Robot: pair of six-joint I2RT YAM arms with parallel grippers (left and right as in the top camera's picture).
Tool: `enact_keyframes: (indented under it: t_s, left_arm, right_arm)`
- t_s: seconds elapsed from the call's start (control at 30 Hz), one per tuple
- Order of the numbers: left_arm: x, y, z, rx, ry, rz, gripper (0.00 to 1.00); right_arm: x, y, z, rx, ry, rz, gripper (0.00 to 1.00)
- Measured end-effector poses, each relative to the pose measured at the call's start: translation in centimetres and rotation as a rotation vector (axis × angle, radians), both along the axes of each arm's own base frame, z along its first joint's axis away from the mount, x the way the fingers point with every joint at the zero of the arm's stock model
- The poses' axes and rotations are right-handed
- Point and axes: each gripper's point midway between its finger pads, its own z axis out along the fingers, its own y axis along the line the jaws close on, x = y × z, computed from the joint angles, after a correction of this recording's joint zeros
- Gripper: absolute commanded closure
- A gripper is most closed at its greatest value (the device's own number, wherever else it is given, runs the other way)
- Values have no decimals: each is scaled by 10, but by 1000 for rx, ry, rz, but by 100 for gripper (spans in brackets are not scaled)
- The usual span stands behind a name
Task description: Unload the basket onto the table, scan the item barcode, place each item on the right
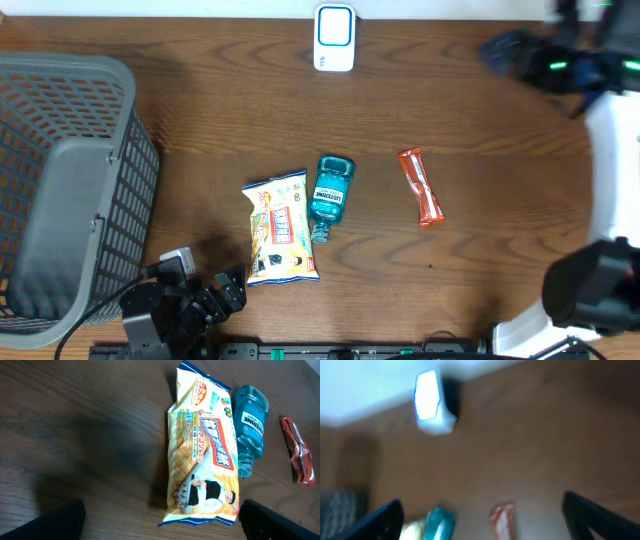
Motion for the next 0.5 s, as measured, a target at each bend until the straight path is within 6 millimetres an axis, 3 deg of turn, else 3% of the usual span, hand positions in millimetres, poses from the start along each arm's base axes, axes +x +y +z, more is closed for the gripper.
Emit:
enact_keyframes:
  t_s: [0.1, 0.17, 0.23, 0.37, 0.5]
  left_arm:
    - [0, 0, 0, 0, 0, 0, 2]
    - [0, 0, 0, 0, 0, 0, 2]
    - [0, 0, 0, 0, 0, 0, 2]
    - [0, 0, 0, 0, 0, 0, 2]
    - [0, 0, 0, 0, 0, 0, 2]
  right_arm:
    - [-25, 51, -30, 10, 163, 103, 58]
    - [-43, 72, -47, -20, 256, 147, 80]
    - [-56, 87, -61, -76, 313, 179, 94]
    - [-72, 107, -90, -240, 354, 204, 99]
    - [-75, 104, -124, -380, 369, 126, 99]
